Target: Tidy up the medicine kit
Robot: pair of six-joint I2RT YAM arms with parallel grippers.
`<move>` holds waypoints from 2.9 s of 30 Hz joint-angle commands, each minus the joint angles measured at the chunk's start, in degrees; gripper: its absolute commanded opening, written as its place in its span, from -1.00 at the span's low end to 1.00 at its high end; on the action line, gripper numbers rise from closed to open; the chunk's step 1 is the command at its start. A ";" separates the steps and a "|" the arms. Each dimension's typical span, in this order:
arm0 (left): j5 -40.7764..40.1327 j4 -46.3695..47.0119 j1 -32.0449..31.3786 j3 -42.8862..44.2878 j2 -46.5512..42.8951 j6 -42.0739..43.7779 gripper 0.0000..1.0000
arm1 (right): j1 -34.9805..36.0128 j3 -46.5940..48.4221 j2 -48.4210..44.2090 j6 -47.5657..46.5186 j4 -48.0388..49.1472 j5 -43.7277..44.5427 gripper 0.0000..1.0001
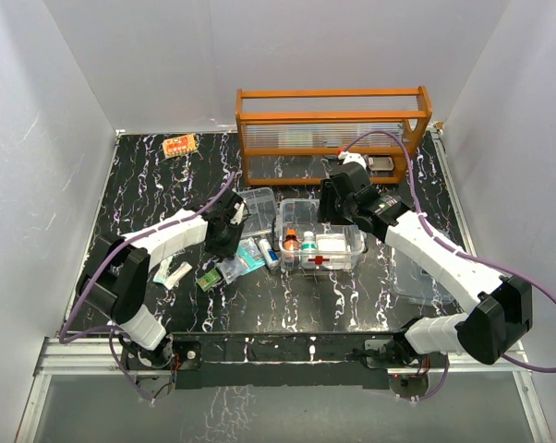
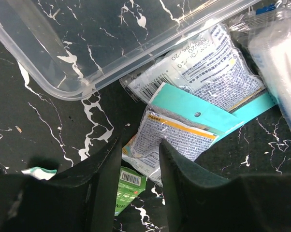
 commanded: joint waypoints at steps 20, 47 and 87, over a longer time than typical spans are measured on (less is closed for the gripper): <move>5.68 -3.37 2.51 1.22 6.09 1.09 -0.84 | 0.05 -0.42 -3.93 -0.14 2.91 0.67 -0.07; 3.48 -1.80 2.64 2.69 -21.83 -8.65 -1.00 | 0.12 -5.04 -7.98 0.94 14.75 -14.20 0.18; 20.74 14.75 2.64 7.38 -32.47 -26.84 -1.00 | 7.05 -13.90 -5.32 15.51 58.35 -31.69 -0.55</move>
